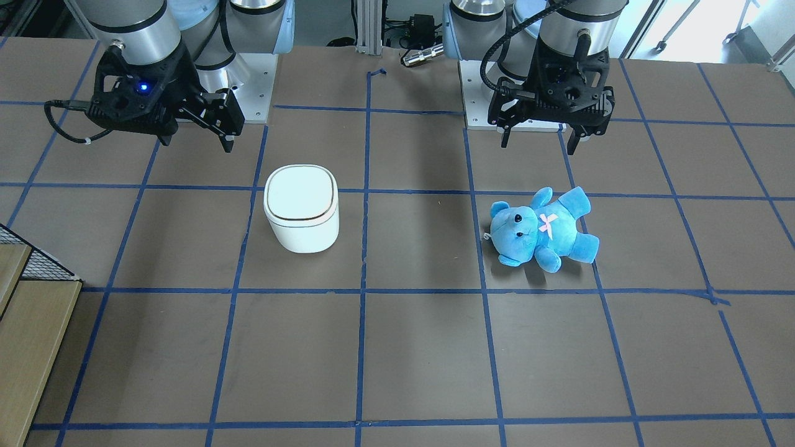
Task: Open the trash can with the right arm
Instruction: 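Move the right gripper down over the white trash can's lid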
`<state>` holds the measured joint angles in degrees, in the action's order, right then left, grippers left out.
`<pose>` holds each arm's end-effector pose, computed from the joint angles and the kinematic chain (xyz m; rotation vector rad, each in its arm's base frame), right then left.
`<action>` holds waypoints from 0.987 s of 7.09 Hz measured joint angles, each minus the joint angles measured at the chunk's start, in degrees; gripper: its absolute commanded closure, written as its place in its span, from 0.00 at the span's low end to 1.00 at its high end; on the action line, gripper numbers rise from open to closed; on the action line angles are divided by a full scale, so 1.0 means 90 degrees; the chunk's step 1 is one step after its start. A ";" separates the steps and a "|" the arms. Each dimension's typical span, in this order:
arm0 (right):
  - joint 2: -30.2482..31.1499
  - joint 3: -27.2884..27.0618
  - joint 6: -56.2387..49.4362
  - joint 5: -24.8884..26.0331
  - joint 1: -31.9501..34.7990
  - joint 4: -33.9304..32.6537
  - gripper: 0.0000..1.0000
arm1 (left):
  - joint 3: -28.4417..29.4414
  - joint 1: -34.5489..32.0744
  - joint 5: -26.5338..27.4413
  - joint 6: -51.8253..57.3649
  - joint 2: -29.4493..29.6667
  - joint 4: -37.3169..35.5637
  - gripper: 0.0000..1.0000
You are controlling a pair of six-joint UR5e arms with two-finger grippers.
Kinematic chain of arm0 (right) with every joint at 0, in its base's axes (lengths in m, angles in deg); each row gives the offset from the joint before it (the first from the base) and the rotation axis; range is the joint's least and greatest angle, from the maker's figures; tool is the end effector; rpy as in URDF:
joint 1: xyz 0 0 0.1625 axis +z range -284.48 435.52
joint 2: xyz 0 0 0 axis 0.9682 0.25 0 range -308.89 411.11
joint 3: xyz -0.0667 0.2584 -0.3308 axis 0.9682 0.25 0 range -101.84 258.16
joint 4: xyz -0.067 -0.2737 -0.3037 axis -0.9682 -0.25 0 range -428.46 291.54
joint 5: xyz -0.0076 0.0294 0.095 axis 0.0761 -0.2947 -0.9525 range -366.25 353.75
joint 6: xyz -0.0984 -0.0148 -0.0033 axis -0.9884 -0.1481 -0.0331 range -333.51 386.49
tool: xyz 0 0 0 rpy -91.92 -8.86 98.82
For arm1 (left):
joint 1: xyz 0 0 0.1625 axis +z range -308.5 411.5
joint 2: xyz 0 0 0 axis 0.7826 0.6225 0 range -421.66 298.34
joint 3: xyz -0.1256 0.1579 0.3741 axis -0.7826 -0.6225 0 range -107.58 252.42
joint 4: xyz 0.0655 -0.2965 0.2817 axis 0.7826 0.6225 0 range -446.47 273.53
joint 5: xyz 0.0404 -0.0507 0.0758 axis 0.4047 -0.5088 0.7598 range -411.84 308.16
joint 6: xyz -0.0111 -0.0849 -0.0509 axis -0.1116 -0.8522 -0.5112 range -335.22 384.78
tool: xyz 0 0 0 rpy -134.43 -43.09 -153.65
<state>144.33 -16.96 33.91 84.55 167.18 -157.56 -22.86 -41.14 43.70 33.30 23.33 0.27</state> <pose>0.1453 -0.4589 0.4696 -0.1565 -3.1191 -0.0740 -0.1447 -0.4537 0.4903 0.2919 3.0274 -0.0717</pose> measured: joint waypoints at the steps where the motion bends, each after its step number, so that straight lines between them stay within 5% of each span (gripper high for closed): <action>1: -0.0010 -0.0036 0.0004 -0.0006 0.0012 -0.0001 0.58 | 0.0000 0.0000 0.0000 0.0000 0.0000 0.0000 0.00; 4: -0.0037 -0.0232 0.0008 -0.0217 0.0054 -0.0006 1.00 | 0.0000 0.0000 0.0000 0.0000 0.0000 0.0000 0.00; 7: -0.0066 -0.0516 0.0038 -0.0547 0.0098 -0.0010 1.00 | 0.0000 0.0000 0.0000 0.0000 0.0000 0.0000 0.00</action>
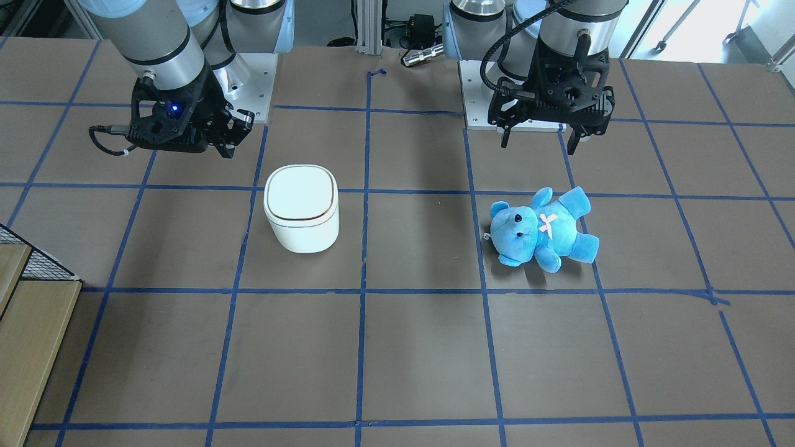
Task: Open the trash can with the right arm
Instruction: 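Move the right gripper down over the white trash can's lid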
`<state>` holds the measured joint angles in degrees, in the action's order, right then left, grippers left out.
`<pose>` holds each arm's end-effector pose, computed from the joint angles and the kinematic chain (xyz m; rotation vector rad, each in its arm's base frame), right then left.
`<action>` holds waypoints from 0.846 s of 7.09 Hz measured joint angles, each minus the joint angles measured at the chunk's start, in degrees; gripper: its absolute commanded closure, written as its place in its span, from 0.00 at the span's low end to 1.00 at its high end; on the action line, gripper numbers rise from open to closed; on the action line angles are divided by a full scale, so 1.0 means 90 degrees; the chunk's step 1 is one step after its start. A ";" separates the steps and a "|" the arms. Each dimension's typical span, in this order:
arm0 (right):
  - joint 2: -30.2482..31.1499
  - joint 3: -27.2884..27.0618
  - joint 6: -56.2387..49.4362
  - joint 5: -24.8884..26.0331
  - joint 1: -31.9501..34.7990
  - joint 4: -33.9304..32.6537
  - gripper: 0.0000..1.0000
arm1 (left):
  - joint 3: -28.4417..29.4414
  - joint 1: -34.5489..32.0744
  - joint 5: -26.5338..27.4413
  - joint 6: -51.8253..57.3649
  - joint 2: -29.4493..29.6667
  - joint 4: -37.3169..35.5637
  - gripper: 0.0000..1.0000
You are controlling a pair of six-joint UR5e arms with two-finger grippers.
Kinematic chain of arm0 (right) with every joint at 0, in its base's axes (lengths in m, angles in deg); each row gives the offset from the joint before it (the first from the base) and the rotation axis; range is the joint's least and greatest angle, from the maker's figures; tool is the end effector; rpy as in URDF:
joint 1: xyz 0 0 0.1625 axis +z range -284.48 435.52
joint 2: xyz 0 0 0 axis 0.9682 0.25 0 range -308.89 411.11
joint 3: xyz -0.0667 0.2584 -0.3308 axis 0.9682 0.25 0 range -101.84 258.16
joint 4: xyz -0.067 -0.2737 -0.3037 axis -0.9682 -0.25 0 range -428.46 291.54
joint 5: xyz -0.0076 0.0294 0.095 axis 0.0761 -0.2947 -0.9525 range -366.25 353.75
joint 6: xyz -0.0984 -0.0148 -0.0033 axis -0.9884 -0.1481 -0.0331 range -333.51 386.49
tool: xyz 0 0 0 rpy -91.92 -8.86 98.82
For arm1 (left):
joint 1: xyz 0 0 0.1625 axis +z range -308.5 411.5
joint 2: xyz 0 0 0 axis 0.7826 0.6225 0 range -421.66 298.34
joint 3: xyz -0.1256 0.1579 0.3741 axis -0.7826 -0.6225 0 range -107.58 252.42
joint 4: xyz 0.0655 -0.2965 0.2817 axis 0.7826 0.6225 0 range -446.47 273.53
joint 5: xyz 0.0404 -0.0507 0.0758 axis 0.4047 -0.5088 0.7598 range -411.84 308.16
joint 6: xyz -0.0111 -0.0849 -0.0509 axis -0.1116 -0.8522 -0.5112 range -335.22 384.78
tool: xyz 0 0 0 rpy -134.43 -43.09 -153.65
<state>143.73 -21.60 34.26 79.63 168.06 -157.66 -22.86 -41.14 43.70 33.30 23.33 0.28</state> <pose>0.1605 -0.4482 0.4262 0.1481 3.0709 0.2221 -0.1447 -0.4536 0.4902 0.2919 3.0274 -0.0714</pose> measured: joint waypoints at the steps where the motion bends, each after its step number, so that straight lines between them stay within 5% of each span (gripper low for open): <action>1: -0.0015 -0.0127 0.0004 -0.0037 0.0054 -0.0049 1.00 | 0.0000 0.0000 0.0000 0.0000 0.0000 0.0000 0.00; 6: -0.0523 -0.0497 0.0007 -0.0056 0.0314 -0.0744 1.00 | 0.0000 0.0000 0.0000 0.0000 0.0000 0.0000 0.00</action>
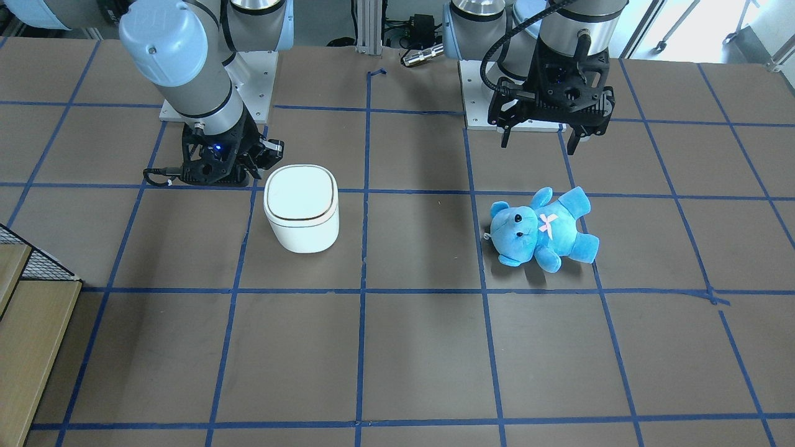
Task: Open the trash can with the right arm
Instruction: 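Move the right gripper down over the white trash can's lid, then press the right gripper on the lid's far edge to pop it open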
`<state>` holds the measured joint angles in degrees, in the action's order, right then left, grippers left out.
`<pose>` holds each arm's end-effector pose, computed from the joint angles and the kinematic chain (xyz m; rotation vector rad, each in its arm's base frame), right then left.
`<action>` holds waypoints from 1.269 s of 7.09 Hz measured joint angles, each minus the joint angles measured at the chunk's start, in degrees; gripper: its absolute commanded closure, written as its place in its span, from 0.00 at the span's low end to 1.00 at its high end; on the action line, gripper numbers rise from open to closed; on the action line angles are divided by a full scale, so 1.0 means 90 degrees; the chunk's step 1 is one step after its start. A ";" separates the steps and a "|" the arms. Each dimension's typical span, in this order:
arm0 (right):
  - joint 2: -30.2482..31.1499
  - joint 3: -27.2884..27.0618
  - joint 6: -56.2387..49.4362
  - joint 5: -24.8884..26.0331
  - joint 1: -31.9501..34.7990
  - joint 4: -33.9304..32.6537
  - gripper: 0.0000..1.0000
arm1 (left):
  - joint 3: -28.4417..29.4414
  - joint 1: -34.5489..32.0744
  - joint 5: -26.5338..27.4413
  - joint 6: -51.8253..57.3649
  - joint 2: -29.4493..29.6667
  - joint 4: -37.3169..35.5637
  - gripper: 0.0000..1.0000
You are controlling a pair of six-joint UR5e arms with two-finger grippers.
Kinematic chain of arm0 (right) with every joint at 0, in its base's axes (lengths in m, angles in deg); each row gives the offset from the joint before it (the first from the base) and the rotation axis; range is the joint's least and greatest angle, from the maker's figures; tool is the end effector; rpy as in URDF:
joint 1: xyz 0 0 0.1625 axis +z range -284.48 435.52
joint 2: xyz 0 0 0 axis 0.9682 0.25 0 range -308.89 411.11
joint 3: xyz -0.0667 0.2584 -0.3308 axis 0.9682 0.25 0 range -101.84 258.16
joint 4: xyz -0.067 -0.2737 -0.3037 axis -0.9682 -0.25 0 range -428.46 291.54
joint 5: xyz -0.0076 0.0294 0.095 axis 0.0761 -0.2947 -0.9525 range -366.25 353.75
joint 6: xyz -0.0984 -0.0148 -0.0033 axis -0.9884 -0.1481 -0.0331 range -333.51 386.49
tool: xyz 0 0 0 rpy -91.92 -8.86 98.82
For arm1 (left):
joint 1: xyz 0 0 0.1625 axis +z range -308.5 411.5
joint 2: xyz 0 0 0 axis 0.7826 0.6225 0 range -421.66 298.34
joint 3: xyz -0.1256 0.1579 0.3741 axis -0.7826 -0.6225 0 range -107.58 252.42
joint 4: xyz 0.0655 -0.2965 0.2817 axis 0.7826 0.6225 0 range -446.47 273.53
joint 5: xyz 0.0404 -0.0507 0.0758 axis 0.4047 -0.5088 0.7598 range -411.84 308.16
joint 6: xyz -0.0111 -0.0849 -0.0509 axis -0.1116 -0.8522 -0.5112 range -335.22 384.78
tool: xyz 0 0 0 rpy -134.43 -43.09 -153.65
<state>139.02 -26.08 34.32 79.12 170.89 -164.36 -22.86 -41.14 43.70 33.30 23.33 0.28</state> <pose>0.1849 -0.4567 0.3614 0.0773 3.0676 0.2922 -0.1447 -0.4536 0.4902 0.2919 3.0274 -0.0714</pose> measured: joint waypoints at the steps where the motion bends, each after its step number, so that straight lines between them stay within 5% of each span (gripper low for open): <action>1: -0.0096 -0.0005 -0.0006 0.0001 0.0008 -0.0042 1.00 | 0.0000 0.0000 0.0000 0.0000 0.0000 0.0000 0.00; 9: -0.0514 -0.0237 -0.0105 -0.0021 0.0051 -0.0379 1.00 | 0.0000 0.0000 0.0000 0.0000 0.0000 0.0000 0.00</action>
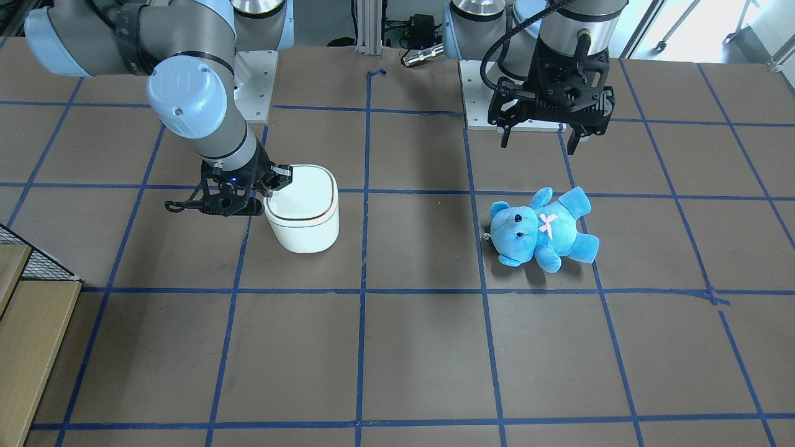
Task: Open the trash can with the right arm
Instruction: 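Press the right gripper on the lid's far edge to pop it open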
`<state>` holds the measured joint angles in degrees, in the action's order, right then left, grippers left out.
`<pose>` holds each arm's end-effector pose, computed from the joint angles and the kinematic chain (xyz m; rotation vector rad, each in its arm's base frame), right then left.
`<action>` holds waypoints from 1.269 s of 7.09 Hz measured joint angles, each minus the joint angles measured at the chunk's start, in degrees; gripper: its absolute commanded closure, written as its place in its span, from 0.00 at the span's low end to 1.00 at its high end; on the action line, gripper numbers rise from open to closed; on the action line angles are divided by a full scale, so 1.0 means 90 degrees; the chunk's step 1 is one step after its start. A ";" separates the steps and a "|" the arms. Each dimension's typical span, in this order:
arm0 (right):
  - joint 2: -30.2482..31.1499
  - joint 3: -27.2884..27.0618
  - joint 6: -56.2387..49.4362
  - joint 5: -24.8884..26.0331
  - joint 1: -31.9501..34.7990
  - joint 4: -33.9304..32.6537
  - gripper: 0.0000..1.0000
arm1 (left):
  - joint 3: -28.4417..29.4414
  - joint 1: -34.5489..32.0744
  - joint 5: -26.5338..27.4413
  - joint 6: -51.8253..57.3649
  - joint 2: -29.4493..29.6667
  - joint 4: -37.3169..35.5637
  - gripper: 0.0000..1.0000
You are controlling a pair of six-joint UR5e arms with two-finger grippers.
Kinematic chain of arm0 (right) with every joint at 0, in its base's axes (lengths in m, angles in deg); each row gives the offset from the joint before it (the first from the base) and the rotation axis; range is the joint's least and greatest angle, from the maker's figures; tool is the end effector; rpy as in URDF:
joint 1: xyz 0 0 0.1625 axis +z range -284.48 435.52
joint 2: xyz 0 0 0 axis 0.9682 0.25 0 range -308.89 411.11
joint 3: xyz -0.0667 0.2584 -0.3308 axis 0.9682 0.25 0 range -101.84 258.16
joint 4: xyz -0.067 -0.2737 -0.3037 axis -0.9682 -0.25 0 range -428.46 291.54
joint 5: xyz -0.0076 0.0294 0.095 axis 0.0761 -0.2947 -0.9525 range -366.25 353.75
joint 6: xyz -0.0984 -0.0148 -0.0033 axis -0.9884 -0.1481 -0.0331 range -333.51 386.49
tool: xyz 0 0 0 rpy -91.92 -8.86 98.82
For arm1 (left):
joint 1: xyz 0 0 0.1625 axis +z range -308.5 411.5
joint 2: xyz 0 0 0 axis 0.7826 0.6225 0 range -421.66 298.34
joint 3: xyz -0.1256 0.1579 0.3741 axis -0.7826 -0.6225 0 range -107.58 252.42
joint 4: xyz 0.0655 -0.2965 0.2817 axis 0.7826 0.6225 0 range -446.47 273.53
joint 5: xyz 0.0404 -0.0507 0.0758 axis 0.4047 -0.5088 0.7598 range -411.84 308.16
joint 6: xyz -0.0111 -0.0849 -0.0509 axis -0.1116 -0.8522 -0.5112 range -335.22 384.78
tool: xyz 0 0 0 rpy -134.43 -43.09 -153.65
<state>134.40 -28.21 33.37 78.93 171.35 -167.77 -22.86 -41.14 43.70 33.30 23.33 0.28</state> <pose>0.1901 -0.4669 0.3108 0.0437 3.0611 0.3813 -0.1447 -0.4536 0.4902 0.2919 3.0274 -0.0714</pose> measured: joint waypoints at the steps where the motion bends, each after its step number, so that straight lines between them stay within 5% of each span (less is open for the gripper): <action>1: -0.0010 -0.0004 -0.0007 -0.0035 0.0000 -0.0007 1.00 | 0.0000 0.0000 0.0000 0.0000 0.0000 0.0000 0.00; 9: -0.0030 -0.0061 -0.0004 -0.0108 0.0001 -0.0005 1.00 | 0.0000 0.0000 0.0000 0.0000 0.0000 0.0000 0.00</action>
<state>134.13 -28.76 33.33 77.96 171.36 -167.82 -22.86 -41.14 43.70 33.30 23.33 0.28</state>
